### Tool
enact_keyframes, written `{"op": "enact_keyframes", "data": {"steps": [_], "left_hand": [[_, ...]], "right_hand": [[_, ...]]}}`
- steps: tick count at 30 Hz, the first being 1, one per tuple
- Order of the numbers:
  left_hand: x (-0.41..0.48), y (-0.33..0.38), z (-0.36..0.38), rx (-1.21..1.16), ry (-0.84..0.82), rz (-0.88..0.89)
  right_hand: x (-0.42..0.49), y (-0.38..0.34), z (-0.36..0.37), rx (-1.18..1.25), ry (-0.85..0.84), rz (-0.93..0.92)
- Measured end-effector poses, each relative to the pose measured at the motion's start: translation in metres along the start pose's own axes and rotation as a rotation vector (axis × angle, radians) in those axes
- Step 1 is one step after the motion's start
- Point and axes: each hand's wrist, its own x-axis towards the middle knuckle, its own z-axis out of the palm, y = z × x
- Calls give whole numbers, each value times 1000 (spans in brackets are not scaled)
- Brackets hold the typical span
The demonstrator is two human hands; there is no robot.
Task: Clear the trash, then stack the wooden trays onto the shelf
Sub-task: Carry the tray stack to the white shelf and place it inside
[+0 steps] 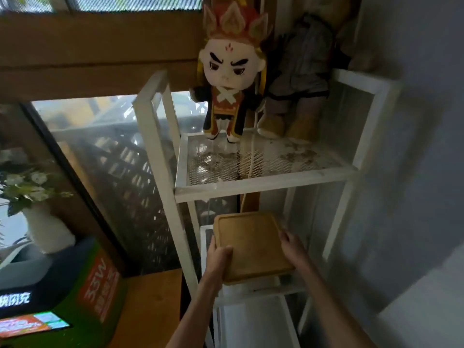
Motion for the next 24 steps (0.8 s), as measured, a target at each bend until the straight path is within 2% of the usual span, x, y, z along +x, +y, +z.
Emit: {"op": "enact_keyframes", "data": {"steps": [13,19,21,24], "left_hand": [[1,-32,4,158,86,66],[3,-36,8,432,216,99],[0,-36,9,368,207,98],[-13,-42,9,200,162,154]], "right_hand": [[10,29,12,10,48,3],[6,35,13,18,10,1],[5,34,12,68,-21,10],[-8,34,10,295,-51,44]]}}
